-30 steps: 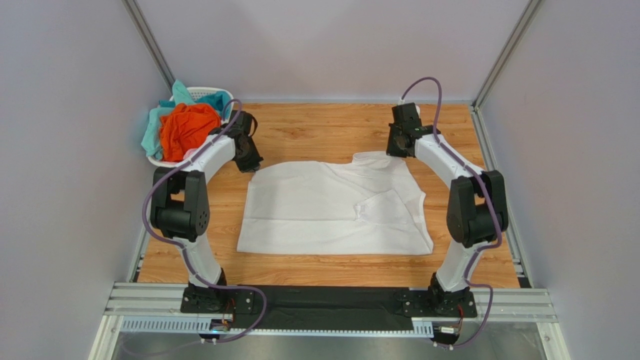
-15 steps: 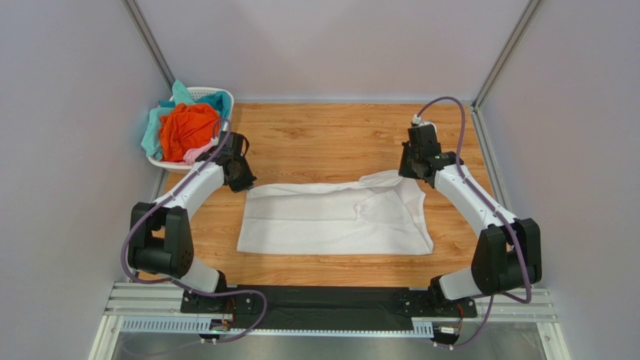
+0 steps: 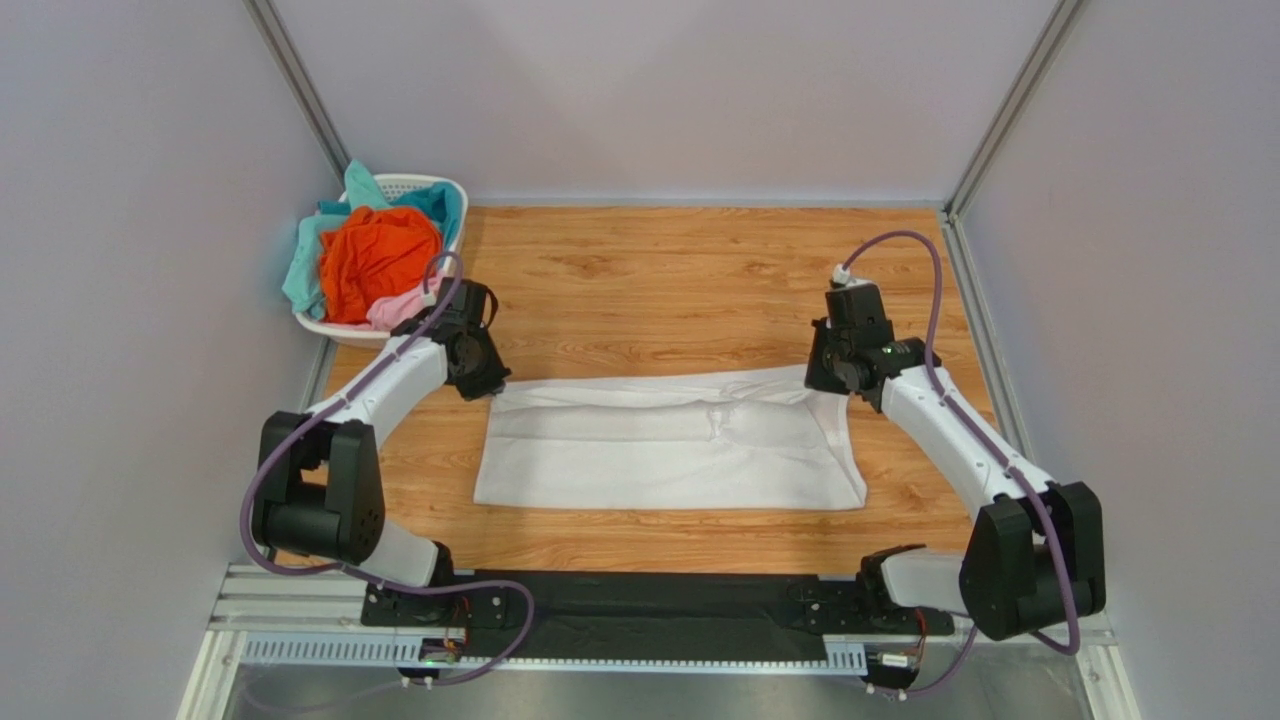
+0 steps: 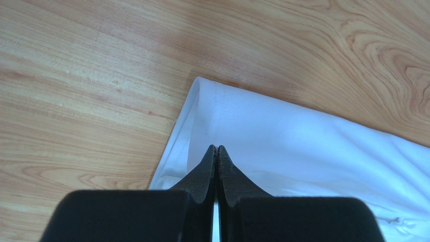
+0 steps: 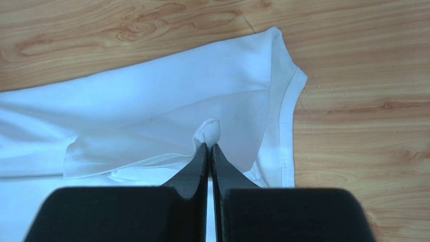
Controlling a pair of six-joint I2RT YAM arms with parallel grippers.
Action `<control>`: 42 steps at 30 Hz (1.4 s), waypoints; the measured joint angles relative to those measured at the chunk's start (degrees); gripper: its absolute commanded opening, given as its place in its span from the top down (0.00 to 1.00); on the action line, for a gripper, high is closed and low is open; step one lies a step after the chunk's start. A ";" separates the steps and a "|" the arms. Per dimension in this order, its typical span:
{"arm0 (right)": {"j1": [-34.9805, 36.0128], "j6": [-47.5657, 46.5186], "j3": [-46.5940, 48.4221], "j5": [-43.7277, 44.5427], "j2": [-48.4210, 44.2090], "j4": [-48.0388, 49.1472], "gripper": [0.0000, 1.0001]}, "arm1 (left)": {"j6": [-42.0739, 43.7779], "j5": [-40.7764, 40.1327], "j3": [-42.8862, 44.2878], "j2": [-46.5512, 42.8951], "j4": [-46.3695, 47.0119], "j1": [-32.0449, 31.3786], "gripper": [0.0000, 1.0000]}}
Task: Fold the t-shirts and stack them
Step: Fold the tshirt
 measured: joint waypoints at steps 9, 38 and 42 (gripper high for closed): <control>0.07 1.99 -7.23 -3.39 -3.17 -0.37 0.87 | -0.15 -0.04 -2.86 -0.02 1.38 0.00 1.00; 1.22 13.68 -9.73 -19.54 -8.55 -0.76 0.00 | -1.07 7.02 -0.90 -5.88 1.07 -5.77 0.00; 1.22 15.89 -11.10 -20.13 -0.13 2.54 0.00 | -0.68 10.23 -1.92 -0.46 2.89 -6.12 0.00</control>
